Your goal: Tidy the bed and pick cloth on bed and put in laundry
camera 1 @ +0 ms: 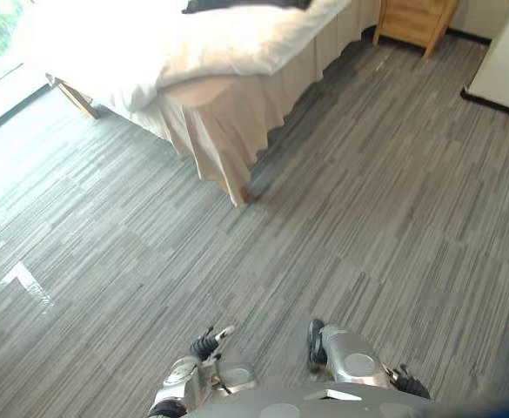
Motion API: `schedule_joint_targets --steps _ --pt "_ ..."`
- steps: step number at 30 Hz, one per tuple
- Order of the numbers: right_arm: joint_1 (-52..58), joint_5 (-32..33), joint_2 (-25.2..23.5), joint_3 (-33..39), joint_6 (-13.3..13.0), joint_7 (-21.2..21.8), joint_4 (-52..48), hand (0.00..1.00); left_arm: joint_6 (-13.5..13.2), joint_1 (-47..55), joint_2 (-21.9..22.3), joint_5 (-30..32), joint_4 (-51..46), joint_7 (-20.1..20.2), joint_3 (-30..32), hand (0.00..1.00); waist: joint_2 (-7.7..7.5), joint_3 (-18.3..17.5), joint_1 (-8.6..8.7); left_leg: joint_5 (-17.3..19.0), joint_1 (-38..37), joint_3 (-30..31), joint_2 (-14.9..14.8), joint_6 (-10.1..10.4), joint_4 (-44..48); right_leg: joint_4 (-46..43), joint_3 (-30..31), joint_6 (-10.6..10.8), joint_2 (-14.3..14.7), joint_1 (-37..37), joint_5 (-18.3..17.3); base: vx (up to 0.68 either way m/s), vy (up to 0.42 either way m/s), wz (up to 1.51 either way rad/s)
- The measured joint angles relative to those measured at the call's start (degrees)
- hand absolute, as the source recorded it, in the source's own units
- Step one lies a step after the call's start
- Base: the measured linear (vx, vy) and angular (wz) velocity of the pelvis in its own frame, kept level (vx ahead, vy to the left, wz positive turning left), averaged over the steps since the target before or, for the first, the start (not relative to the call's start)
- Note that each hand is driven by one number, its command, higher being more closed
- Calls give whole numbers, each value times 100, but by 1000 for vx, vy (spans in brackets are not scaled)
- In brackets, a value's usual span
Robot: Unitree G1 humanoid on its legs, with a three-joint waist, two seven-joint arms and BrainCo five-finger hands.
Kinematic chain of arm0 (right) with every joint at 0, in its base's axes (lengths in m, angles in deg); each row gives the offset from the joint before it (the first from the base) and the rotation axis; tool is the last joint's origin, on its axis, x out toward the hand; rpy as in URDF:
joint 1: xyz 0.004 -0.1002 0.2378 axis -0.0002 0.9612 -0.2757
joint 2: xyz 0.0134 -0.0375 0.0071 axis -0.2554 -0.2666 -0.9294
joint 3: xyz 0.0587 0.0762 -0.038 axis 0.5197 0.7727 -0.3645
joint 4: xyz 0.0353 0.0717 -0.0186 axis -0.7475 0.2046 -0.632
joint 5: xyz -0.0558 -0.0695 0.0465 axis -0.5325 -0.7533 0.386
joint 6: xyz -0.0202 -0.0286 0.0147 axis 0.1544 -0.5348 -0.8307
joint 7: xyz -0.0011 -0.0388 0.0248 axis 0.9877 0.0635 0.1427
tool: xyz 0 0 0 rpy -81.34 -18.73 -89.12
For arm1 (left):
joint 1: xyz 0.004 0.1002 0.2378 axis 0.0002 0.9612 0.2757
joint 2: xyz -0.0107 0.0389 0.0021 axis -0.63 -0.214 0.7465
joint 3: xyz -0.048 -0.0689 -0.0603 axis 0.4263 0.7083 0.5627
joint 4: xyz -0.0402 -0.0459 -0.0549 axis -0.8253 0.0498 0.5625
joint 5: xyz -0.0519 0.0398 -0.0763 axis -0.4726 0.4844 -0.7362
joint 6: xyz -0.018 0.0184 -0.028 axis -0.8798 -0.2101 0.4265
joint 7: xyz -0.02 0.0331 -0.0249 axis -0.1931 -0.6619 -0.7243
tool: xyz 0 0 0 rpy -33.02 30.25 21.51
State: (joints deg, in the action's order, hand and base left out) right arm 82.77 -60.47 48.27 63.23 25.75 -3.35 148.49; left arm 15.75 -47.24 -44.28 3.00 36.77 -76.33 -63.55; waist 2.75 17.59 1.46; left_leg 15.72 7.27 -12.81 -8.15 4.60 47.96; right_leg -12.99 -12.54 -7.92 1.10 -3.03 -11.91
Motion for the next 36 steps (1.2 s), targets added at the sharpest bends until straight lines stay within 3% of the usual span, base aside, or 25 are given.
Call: schedule_joint_targets --steps 2,3,5,7,8,9,10,11,12,13,14,15,17,19,20,22,23,24,25,26,29,32,33,36 --pt "-190 28 -1 -34 106 36 -103 0 -14 24 52 -12 -167 8 61 0 -2 1 -189 -39 342 -480 259 8 -1225 187 117 99 -38 -338 -43 422 -45 -60" --pt "-235 80 -1 -35 174 43 -209 0 0 40 80 -21 -183 -9 94 0 5 -2 -167 -244 450 -927 329 29 -2173 326 117 208 -67 -604 -155 455 -19 -21" --pt "-208 114 -14 -47 222 45 -260 0 38 82 76 -38 -177 -42 94 0 19 -13 -98 -704 467 -1797 313 -73 -3238 613 -13 414 -74 -1068 -289 526 47 11" --pt "-155 133 -56 -50 214 44 -274 0 53 56 74 -104 -159 -44 87 0 50 -37 -82 -901 473 -2564 296 -307 -3593 766 -225 630 -80 -1438 -420 596 120 23" --pt "-63 137 -80 -44 199 42 -309 0 62 53 91 -112 -107 -45 77 0 90 -91 -67 -973 465 -2795 339 -516 -3734 650 -351 889 -94 -1595 -576 785 185 27" --pt "-2 134 -98 -39 207 40 -296 0 92 14 89 -161 23 -66 86 0 7 -184 -75 -1337 423 -2754 430 -1214 -3695 170 -422 1204 -259 -1529 -826 660 157 30" --pt "2 134 -117 -28 212 39 -283 0 137 -1 59 -205 76 -112 91 0 -59 -259 -80 -1363 396 -2793 492 -1501 -3617 -255 -481 1424 -410 -1406 -951 825 215 37" --pt "-29 135 -190 28 224 34 -203 0 239 -11 -55 -207 132 -173 94 0 -221 -317 -41 -1063 348 -2702 667 -1740 -3386 -1505 -525 1659 -766 -991 -1000 540 154 39" --pt "-62 136 -231 59 233 32 -177 0 274 -35 -91 -200 156 -177 92 0 -290 -328 -24 -896 319 -2558 742 -1726 -3268 -2323 -523 1834 -966 -668 -826 799 210 79" --pt "-89 207 -302 105 236 27 -126 0 304 -101 -156 -121 268 -179 64 0 -368 -340 41 -648 177 -2270 864 -1654 -3094 -3751 -450 1833 -1292 -164 -598 654 133 116" --pt "-90 267 -351 159 252 28 -90 0 312 -109 -180 -18 351 -191 11 0 -381 -336 121 -497 -164 -1962 957 -1612 -3098 -4427 -486 1717 -1492 69 -697 656 110 128" --pt "-78 337 -351 183 250 29 -95 0 309 -107 -183 4 409 -212 -17 0 -367 -329 142 -465 -387 -1778 994 -1575 -3153 -4535 -498 1631 -1552 140 -744 640 66 130" --pt "-31 654 -337 204 184 4 -210 0 291 -79 -168 23 519 -248 -303 0 -209 -309 235 -480 -1300 -1158 931 -1426 -3652 -3964 -382 1453 -1455 464 -853 571 -16 132" --pt "77 879 -372 221 139 -19 -330 0 274 -59 -158 16 564 -233 -492 0 -98 -399 251 -535 -1657 -736 806 -1199 -4036 -2871 -101 1497 -1239 800 -797 459 -139 134" --pt "147 965 -417 228 128 -30 -389 0 265 -60 -169 11 564 -233 -533 0 -121 -425 251 -533 -1792 -506 764 -1082 -4166 -2254 105 1545 -1152 927 -688 514 -251 166" --pt "262 1034 -527 270 133 -74 -431 0 258 -38 -232 -43 565 -243 -594 0 -228 -489 259 -472 -1932 -141 739 -823 -4341 -867 617 1523 -1075 1076 -96 433 -277 139" --pt "321 1032 -603 274 133 -86 -426 0 260 -18 -303 -92 563 -253 -593 0 -359 -561 247 -425 -2003 72 787 -666 -4361 -85 1040 1495 -1044 1080 667 459 -359 110" --pt "403 1025 -658 245 138 -71 -399 0 246 58 -380 -151 589 -276 -545 0 -542 -637 225 -343 -2118 259 859 -487 -4376 148 1266 1438 -1043 1053 1272 531 -415 87" --pt "369 1027 -529 262 128 -35 -343 0 246 74 -243 -234 619 -289 -459 0 -247 -673 181 -321 -2171 299 650 -328 -4381 57 1153 1371 -880 1018 1307 496 -377 49" --pt "358 1010 -366 233 131 -30 -322 0 214 149 -80 -278 590 -283 -438 0 -100 -732 168 -394 -2154 273 446 -164 -4395 185 1085 1306 -769 934 1274 368 -273 20" --pt "269 901 -196 57 199 45 -291 0 208 164 115 -325 593 -276 -431 0 128 -785 207 -491 -2189 312 202 62 -4380 539 716 1121 -567 568 1151 274 -232 36" --pt "188 888 -190 -135 286 166 -246 0 176 182 17 -337 541 -276 -409 0 23 -742 107 -629 -2108 398 95 95 -4062 719 521 1017 -518 261 1066 118 -166 38" --pt "155 808 -179 -189 330 190 -184 0 140 184 3 -371 491 -280 -402 0 -85 -732 61 -631 -1901 400 86 93 -3722 839 506 1018 -528 195 1064 42 -175 31" --pt "153 696 -140 -280 341 229 -76 0 44 211 -23 -569 469 -288 -323 0 -103 -733 -18 -642 -1660 393 31 87 -3345 1117 358 986 -538 14 1152 -8 -83 28"
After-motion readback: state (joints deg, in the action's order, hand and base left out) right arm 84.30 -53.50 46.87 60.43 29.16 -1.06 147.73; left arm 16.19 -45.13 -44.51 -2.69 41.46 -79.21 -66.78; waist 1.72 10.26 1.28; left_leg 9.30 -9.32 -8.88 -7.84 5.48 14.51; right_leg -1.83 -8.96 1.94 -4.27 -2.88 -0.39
